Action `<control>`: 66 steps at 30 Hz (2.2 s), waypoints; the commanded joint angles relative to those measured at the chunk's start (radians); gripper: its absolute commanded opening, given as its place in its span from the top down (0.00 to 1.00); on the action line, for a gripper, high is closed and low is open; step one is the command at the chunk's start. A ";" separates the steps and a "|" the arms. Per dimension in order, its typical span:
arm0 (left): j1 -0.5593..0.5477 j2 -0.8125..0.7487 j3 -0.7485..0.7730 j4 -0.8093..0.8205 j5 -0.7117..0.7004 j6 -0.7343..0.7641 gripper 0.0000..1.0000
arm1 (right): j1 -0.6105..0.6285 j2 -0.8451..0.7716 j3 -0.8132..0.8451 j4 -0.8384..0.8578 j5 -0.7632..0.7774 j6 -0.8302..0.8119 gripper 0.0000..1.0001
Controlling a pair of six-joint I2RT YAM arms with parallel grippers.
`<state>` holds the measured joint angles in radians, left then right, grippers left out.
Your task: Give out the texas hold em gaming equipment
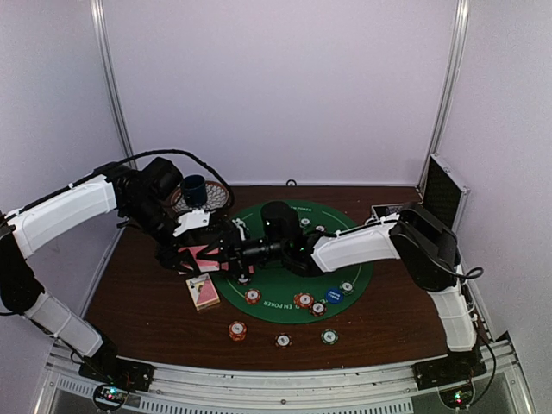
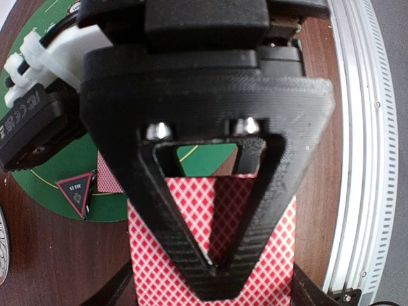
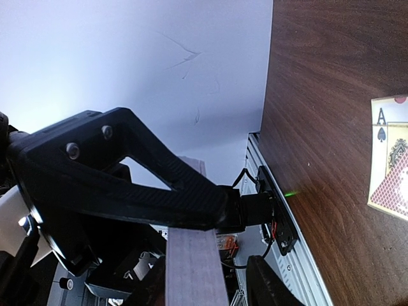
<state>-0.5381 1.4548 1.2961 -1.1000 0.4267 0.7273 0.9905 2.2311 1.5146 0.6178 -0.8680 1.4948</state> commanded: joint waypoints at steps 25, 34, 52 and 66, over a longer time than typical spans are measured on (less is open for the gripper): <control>0.004 -0.018 0.004 0.019 0.018 0.002 1.00 | -0.030 -0.138 -0.027 -0.191 -0.016 -0.132 0.64; 0.005 -0.015 0.003 0.018 0.016 0.001 1.00 | -0.013 -0.085 0.044 -0.199 -0.013 -0.120 0.62; 0.004 -0.026 0.003 0.018 0.024 -0.001 1.00 | -0.020 -0.106 0.022 -0.361 0.017 -0.205 0.63; 0.005 -0.028 0.006 0.019 0.025 -0.003 1.00 | -0.038 -0.176 -0.039 -0.381 0.025 -0.232 0.65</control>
<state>-0.5373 1.4540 1.2957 -1.1007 0.4240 0.7273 0.9615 2.0995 1.4979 0.2798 -0.8589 1.2858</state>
